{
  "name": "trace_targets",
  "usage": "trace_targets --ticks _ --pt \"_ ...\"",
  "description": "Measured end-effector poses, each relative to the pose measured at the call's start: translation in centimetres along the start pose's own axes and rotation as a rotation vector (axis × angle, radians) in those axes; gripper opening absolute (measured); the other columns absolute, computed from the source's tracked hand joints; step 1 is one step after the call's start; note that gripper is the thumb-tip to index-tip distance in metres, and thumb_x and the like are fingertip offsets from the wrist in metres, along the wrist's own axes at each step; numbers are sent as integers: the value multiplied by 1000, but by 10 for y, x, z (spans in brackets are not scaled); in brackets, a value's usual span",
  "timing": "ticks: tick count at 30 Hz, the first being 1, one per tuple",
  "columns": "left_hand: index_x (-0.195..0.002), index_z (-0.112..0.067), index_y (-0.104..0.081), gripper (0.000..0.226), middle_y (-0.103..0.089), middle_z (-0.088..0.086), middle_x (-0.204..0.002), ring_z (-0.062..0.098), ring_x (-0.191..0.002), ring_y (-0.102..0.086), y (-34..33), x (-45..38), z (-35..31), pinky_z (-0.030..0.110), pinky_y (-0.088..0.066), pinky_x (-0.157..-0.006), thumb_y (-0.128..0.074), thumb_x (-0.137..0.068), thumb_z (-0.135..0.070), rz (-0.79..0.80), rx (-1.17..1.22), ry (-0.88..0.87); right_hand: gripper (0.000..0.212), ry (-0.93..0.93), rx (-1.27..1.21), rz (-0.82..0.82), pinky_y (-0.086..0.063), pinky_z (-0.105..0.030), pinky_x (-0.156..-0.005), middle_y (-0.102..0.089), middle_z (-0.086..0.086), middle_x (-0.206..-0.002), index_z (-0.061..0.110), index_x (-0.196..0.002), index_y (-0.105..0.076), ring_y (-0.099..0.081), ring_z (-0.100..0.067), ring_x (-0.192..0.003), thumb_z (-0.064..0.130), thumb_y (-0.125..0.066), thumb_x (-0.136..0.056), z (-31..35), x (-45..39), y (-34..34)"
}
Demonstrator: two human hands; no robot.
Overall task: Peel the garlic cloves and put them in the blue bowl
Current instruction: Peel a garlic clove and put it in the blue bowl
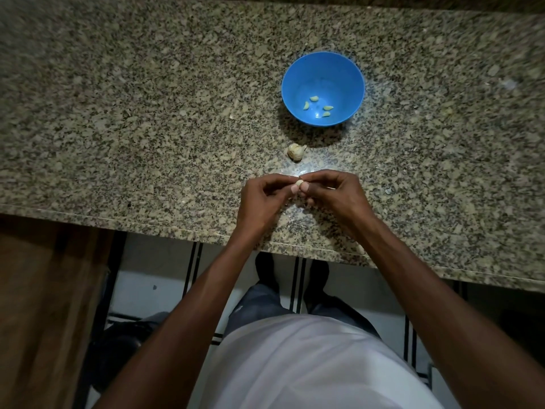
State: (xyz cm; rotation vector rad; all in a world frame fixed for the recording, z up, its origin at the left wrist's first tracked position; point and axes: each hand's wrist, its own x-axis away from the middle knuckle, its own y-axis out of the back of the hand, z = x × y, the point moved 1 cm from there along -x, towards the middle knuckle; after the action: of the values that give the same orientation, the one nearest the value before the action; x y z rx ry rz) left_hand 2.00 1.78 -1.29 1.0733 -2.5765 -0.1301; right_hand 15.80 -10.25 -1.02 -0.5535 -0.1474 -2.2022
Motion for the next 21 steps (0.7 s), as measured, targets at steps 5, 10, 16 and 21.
trace_targets --ticks 5,10,16,21 --pt "-101 -9 -81 16 -80 2 -97 19 -94 -78 3 1 -3 48 -63 -89 -85 -87 -18 -17 23 -18 22 41 33 24 -64 -36 -85 -81 -11 -102 2 -109 -79 -77 -28 -100 9 -82 -89 2 0 -2" --pt "-100 -9 -79 18 -80 3 -93 19 -89 -78 8 -1 -4 46 -65 -83 -85 -88 -21 2 -16 -28 21 69 44 32 -63 -30 -81 -81 -8 -102 2 -110 -79 -77 -23 -97 10 -81 -90 0 -2 -5" --pt "-99 -11 -80 16 -80 -2 -94 11 -90 -76 9 0 -8 37 -64 -84 -85 -88 -22 -15 -48 -54 21 72 25 17 -62 -31 -79 -81 -9 -100 2 -107 -79 -76 -19 -88 11 -83 -88 -3 -6 -6" --pt "-99 -12 -77 17 -77 -3 -95 10 -92 -73 12 -2 -6 27 -61 -84 -83 -90 -25 50 -96 -64 26 52 -19 35 -64 -37 -81 -80 -14 -100 -3 -106 -77 -76 -20 -87 10 -85 -85 -6 -6 -6"
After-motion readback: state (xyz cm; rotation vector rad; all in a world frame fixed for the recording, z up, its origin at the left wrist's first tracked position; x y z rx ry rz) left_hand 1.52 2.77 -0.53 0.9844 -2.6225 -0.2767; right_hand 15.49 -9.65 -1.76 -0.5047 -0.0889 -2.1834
